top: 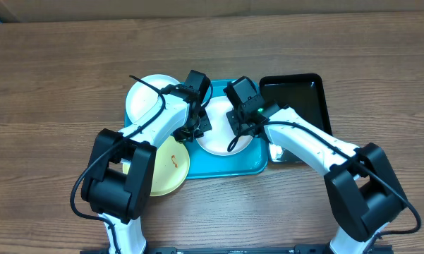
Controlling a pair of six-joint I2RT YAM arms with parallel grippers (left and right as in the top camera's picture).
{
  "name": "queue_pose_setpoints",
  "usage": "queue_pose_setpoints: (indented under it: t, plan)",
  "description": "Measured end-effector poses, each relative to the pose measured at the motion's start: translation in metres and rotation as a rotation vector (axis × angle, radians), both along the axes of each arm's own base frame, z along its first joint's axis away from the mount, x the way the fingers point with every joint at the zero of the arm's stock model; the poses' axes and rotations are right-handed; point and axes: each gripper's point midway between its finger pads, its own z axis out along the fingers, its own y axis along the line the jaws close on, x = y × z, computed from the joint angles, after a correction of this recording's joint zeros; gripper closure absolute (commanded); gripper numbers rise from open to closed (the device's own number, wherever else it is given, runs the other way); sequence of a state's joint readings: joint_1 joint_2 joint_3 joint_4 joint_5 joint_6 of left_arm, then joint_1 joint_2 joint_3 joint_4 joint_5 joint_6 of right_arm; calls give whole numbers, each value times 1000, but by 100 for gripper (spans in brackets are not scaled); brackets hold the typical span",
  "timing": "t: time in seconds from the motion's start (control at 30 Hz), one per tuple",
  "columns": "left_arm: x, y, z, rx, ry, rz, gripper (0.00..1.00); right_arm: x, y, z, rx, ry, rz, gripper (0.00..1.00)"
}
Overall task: Clean dirty plates on tray and stack at the side
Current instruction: 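Scrub the sauce on the right white plate with the held sponge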
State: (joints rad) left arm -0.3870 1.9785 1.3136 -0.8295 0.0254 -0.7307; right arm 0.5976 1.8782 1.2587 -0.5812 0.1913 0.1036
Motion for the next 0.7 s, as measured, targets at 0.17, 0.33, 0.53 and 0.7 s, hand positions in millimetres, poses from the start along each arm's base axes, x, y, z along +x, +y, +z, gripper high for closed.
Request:
queue_pose_setpoints:
  t: [0.17, 0.33, 0.53, 0.7]
  plan:
    - [0, 0, 0, 0, 0, 0, 96, -1, -2, -16, -17, 27, -6, 60]
    - [0, 0, 0, 0, 0, 0, 96, -6, -7, -27, -48, 59, -1, 69]
    - [0, 0, 0, 0, 0, 0, 96, -10, -9, -28, -56, 74, -8, 93]
    - [0, 0, 0, 0, 0, 0, 96, -12, -11, -29, -65, 85, -6, 96]
